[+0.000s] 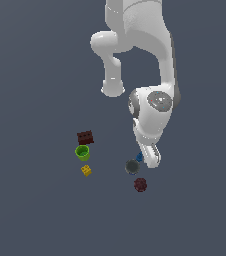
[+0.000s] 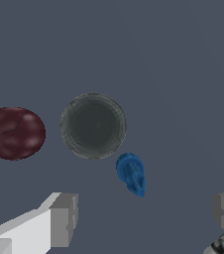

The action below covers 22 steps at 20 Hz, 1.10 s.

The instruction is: Pick up a designated object from a clutter of objects.

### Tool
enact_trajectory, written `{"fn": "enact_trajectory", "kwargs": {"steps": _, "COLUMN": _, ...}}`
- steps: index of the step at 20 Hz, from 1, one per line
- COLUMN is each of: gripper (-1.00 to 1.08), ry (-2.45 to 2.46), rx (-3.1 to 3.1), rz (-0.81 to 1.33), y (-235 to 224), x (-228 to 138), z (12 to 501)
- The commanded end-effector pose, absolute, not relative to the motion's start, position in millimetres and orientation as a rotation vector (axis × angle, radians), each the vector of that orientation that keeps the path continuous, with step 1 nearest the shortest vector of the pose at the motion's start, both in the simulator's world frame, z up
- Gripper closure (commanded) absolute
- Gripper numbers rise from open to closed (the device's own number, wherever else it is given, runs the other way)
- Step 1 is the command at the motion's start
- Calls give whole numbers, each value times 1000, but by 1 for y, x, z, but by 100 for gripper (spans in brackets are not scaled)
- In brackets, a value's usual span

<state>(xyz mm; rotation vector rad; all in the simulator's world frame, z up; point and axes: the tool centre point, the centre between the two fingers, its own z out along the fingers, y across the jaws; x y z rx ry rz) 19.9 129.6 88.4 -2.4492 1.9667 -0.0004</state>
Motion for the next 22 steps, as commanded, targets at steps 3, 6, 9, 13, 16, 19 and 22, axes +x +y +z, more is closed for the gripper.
{"fn": "enact_trajectory", "kwargs": {"steps": 3, "gripper": -92, "ry": 1969, "rx": -2449, "rz": 0, "y": 130, "x": 19, "z": 72}}
{"fn": "enact_trajectory", "kwargs": {"steps": 6, "gripper": -92, "ry": 1971, "rx": -2447, "rz": 0, "y": 129, "x": 19, "z": 56}}
{"fn": "enact_trajectory", "kwargs": {"steps": 9, "gripper": -92, "ry": 1971, "rx": -2446, "rz": 0, "y": 129, "x": 19, "z": 47}}
{"fn": "enact_trajectory", "kwargs": {"steps": 13, "gripper": -92, "ry": 1971, "rx": -2446, "rz": 0, "y": 130, "x": 19, "z": 42}}
{"fn": "enact_trajectory", "kwargs": {"steps": 16, "gripper": 108, "ry": 1971, "rx": -2446, "rz": 0, "y": 130, "x": 19, "z": 42}}
{"fn": "enact_trajectory", "kwargs": {"steps": 19, "gripper": 108, "ry": 1971, "rx": -2446, "rz": 0, "y": 130, "x": 19, "z": 42}}
{"fn": "enact_trajectory", "kwargs": {"steps": 22, "gripper": 108, "ry": 1971, "rx": -2446, "rz": 0, "y": 130, "x": 19, "z": 42}}
